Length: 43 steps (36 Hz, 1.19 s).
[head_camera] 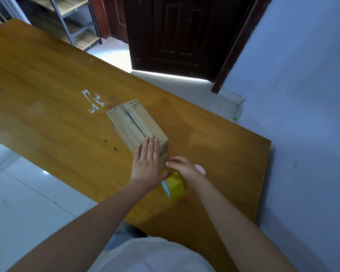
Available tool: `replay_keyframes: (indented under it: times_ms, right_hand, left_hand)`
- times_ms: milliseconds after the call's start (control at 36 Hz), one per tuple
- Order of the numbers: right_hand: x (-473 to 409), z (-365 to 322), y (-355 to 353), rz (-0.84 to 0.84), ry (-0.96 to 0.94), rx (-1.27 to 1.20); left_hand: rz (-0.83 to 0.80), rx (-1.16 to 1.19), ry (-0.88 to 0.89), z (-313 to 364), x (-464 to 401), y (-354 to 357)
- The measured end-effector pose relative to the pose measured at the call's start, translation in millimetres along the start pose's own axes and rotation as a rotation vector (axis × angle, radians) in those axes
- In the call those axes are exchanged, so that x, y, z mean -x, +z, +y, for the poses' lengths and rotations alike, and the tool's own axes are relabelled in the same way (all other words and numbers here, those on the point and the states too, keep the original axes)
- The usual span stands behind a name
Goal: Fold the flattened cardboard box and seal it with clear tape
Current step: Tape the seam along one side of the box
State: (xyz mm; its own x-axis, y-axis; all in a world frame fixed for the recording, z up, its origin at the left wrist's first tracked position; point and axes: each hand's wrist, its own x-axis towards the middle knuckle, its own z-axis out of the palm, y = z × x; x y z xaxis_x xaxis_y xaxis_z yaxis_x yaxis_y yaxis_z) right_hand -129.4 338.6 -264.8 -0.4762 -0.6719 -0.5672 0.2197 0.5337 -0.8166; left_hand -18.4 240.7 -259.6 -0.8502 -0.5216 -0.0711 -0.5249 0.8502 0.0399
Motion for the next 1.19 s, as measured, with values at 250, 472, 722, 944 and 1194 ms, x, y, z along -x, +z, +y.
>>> replay_keyframes:
  times_ms: [250, 472, 722, 944, 1194]
  right_hand:
    - [0.5, 17.7, 14.4, 0.113, -0.041, -0.062]
    - [3.0, 21.2, 20.0, 0.184, -0.109, -0.089]
    - [4.3, 22.6, 19.9, 0.200, -0.120, -0.017]
    - [9.9, 26.0, 18.7, 0.233, -0.101, -0.004]
    - [16.5, 27.4, 20.9, 0.272, -0.090, -0.026]
  left_hand:
    - [-0.036, -0.008, 0.040, -3.0, -0.2, 3.4]
    - [0.210, 0.163, 0.090, -16.9, -12.4, -6.2]
    - [0.336, 0.251, 0.097, -28.6, -29.3, -8.3]
    - [0.395, 0.200, 0.102, -30.8, -32.5, 1.0]
    - [0.459, 0.188, 0.126, -32.6, -31.4, 12.2]
